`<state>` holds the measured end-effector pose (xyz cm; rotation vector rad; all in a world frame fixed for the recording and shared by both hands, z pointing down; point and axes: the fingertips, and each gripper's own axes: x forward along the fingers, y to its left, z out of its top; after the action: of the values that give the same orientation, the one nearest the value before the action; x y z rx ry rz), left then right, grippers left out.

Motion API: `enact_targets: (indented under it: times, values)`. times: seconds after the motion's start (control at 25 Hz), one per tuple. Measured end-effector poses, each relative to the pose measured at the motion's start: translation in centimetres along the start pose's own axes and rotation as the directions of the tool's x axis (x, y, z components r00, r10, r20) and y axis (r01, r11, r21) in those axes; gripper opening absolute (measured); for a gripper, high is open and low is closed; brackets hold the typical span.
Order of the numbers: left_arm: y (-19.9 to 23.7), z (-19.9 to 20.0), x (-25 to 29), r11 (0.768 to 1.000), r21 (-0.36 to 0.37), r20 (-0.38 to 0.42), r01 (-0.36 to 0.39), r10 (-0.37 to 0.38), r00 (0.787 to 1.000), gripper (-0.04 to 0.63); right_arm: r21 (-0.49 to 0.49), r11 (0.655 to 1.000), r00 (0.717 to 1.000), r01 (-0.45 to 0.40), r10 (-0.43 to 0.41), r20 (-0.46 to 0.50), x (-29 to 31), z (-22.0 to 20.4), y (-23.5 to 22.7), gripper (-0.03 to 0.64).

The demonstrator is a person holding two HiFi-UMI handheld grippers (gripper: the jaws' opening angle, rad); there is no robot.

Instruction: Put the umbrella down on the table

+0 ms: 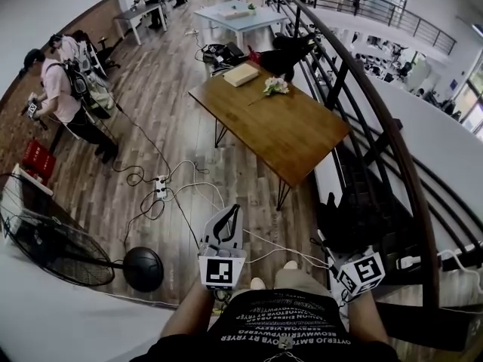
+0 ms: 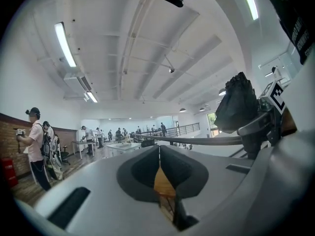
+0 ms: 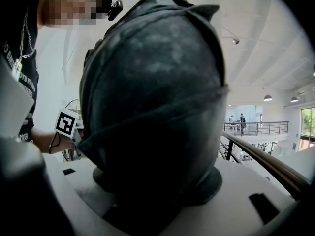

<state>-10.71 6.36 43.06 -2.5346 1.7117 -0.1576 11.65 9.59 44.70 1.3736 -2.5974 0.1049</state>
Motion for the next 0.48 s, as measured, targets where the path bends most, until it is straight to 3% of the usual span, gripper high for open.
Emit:
enact_targets:
  times: [0.48]
  values:
    - [0.5,-1.4,1.8,1.0,0.016,-0.051,-0.017,0.018,0.999,0.031,0.023,0.999,0.999,-0.048,0.047,0.012,2.5,-0.8,-1.5,0.278]
